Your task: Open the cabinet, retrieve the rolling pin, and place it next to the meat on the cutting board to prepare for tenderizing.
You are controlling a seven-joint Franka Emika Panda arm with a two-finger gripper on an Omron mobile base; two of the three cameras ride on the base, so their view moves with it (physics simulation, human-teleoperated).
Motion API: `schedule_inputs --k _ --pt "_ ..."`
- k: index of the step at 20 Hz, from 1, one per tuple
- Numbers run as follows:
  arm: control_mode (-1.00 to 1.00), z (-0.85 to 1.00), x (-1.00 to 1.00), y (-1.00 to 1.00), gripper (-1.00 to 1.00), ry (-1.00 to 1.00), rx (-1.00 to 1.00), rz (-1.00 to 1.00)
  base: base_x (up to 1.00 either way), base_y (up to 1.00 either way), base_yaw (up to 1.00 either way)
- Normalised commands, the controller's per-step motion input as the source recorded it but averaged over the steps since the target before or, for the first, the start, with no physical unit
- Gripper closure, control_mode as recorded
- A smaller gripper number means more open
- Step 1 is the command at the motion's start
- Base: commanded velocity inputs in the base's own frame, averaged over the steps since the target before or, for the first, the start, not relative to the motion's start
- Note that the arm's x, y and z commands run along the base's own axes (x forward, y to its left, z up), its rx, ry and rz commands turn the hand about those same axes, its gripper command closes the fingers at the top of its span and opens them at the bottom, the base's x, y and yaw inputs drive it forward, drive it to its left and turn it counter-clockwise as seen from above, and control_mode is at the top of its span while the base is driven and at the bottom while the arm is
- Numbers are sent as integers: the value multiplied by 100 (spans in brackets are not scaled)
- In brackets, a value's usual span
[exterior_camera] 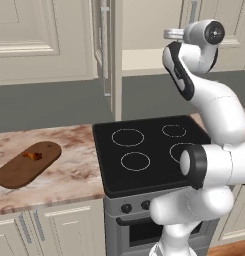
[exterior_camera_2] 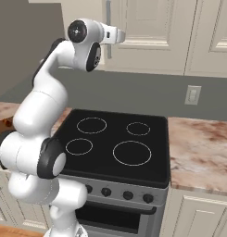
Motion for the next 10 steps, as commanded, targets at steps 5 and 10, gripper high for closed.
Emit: schedule_inputs --k 5,10 --pt "-100 0 33 0 100 0 0 0 0 0 0" --pt "-100 0 26 0 100 0 0 0 0 0 0"
